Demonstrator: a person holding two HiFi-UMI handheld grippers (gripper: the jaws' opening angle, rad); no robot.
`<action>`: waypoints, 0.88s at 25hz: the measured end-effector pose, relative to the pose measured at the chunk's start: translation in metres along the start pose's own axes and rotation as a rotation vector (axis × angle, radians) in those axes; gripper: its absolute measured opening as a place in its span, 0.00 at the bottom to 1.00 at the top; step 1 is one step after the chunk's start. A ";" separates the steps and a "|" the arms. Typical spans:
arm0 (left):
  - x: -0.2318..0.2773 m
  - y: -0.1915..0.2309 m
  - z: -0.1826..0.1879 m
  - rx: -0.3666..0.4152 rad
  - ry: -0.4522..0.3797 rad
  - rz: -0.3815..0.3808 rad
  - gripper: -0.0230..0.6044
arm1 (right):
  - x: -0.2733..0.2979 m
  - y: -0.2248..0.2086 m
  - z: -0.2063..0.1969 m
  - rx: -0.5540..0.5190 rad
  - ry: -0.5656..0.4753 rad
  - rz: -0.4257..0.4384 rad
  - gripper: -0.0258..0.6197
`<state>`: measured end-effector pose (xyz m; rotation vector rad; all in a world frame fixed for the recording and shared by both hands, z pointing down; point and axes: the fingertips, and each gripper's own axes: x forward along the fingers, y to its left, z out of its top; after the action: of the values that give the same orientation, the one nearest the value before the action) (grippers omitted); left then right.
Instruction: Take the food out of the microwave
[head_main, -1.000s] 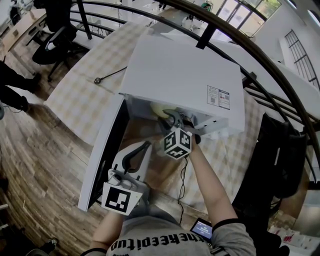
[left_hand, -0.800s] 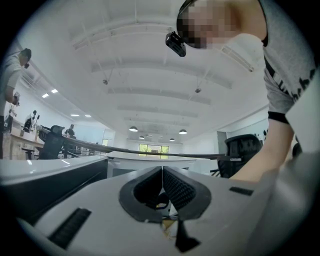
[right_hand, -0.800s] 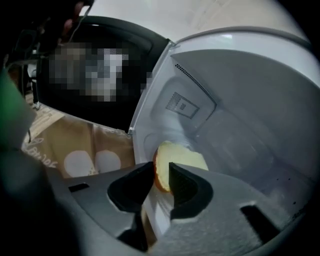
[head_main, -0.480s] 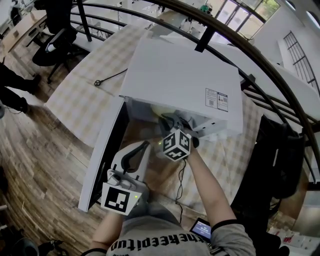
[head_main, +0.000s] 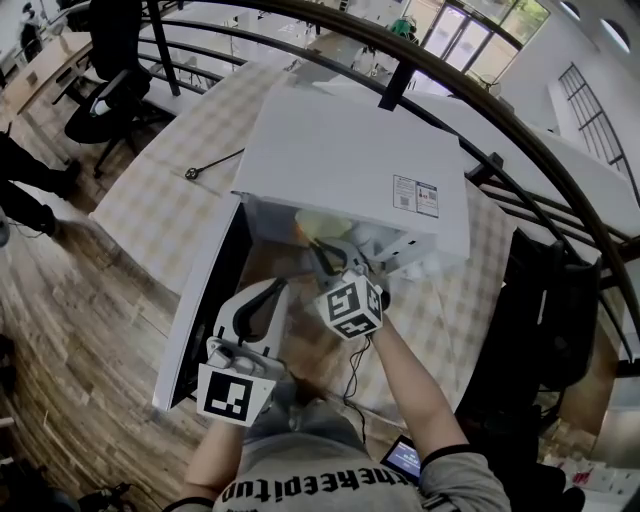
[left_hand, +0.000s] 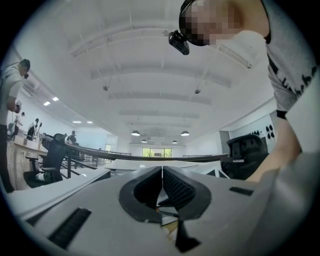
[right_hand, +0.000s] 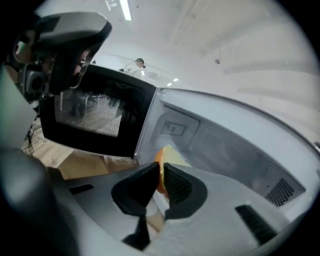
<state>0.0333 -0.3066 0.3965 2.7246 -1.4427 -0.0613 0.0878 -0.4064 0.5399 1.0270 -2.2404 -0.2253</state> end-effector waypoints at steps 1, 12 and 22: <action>-0.002 -0.001 0.004 0.006 -0.006 0.007 0.05 | -0.006 0.000 0.003 0.020 -0.012 -0.001 0.09; -0.031 -0.019 0.038 0.047 -0.065 0.083 0.05 | -0.080 0.000 0.040 0.234 -0.174 0.013 0.09; -0.049 -0.040 0.071 0.089 -0.151 0.122 0.05 | -0.153 0.002 0.055 0.345 -0.265 -0.007 0.09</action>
<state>0.0341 -0.2459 0.3234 2.7474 -1.6869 -0.2064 0.1256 -0.2998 0.4228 1.2445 -2.5767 0.0270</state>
